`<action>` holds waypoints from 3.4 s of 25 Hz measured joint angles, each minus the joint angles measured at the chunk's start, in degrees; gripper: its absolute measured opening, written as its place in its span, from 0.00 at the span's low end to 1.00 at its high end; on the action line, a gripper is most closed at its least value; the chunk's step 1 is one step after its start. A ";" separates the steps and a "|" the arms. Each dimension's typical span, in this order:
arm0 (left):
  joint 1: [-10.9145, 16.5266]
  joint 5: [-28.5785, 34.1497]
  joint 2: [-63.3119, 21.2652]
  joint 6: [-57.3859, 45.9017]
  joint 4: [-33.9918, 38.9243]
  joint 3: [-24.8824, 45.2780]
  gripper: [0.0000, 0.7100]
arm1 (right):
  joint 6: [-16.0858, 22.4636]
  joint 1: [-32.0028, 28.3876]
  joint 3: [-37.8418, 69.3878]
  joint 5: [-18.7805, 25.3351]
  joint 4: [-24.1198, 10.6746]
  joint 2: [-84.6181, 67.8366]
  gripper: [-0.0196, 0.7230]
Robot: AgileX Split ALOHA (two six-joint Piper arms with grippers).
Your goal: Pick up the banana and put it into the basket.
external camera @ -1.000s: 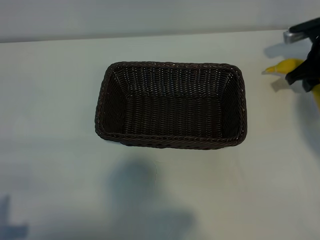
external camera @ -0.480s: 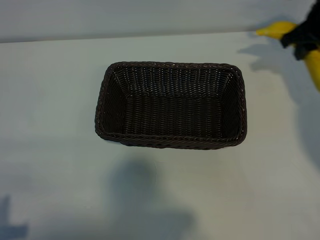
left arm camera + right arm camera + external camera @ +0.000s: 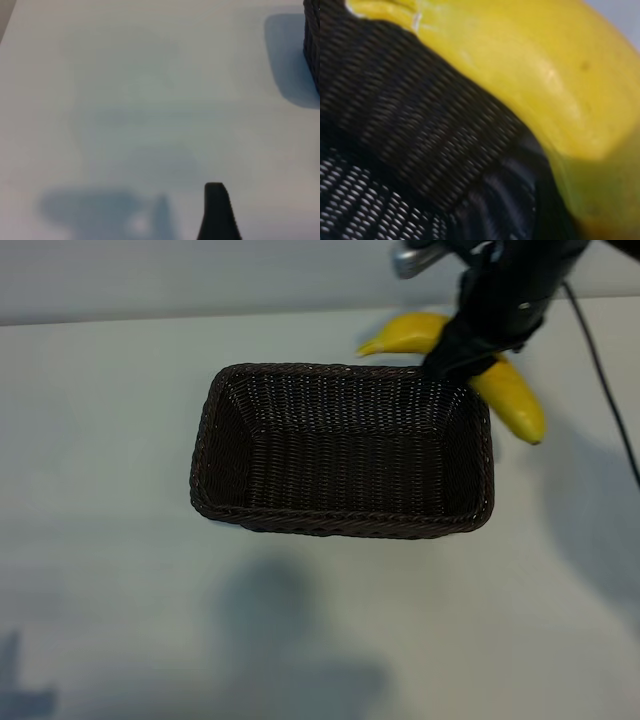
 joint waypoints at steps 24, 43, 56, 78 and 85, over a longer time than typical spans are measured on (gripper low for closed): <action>0.00 0.00 0.00 0.00 0.02 0.00 0.72 | -16.70 14.60 -0.04 -13.15 -6.09 11.85 0.59; 0.00 0.00 0.00 0.00 0.02 0.00 0.72 | -13.95 14.60 -0.04 -11.93 -7.15 10.83 0.78; 0.00 0.00 0.00 0.00 0.02 0.00 0.72 | -2.88 1.49 -0.04 -6.74 -12.66 3.09 0.76; 0.00 0.00 0.00 0.00 0.02 0.00 0.72 | 7.94 -34.49 -0.04 8.63 2.32 3.08 0.72; 0.00 0.00 0.00 0.00 0.07 0.00 0.72 | 7.11 -34.49 2.69 8.57 3.70 -1.96 0.72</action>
